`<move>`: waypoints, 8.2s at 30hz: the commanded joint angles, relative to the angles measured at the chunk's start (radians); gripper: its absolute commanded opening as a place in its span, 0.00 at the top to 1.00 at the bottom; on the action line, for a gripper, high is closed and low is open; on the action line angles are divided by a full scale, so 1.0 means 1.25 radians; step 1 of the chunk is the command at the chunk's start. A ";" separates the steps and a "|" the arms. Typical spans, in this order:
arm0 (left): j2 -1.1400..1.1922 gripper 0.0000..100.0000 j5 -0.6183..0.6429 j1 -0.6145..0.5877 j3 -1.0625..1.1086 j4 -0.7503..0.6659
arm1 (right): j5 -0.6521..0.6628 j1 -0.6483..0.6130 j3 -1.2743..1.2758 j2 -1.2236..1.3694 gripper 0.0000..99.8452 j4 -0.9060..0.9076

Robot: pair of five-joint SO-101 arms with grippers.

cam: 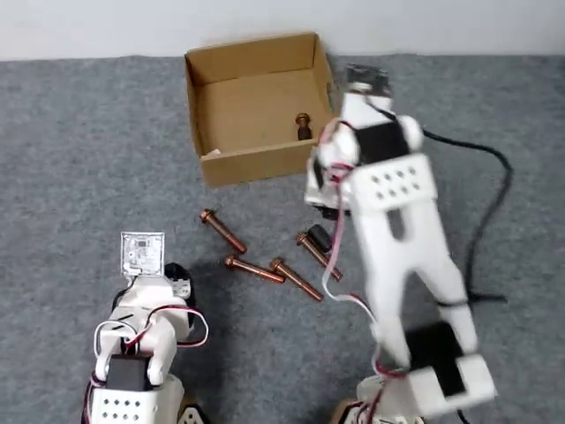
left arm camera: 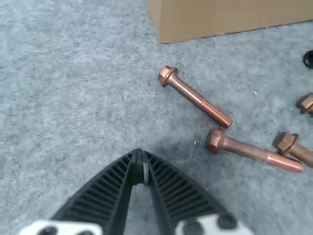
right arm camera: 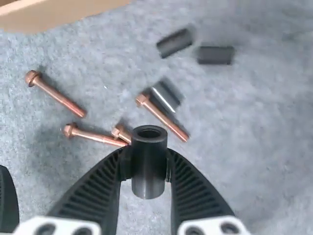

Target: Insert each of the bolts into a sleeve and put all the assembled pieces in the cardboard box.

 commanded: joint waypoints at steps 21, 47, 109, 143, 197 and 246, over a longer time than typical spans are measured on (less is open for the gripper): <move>0.539 0.99 0.281 0.010 -0.569 0.151 | 0.034 0.166 0.883 -1.012 0.99 -0.185; 1.464 0.86 0.405 0.010 -1.129 0.160 | 0.061 0.168 1.034 -1.249 0.99 -0.198; 0.655 1.00 0.264 0.162 -0.735 0.065 | 0.244 0.094 0.995 -1.258 0.99 -0.191; 0.099 1.00 0.346 0.372 -0.678 0.007 | 0.385 -0.422 1.069 -1.251 0.99 -0.579; 0.130 0.90 0.149 0.369 -0.694 0.201 | 0.399 -0.339 1.073 -1.251 0.99 -0.596; 0.135 1.00 -0.090 0.002 -0.001 -0.179 | 0.108 -0.030 0.120 0.007 0.99 -0.852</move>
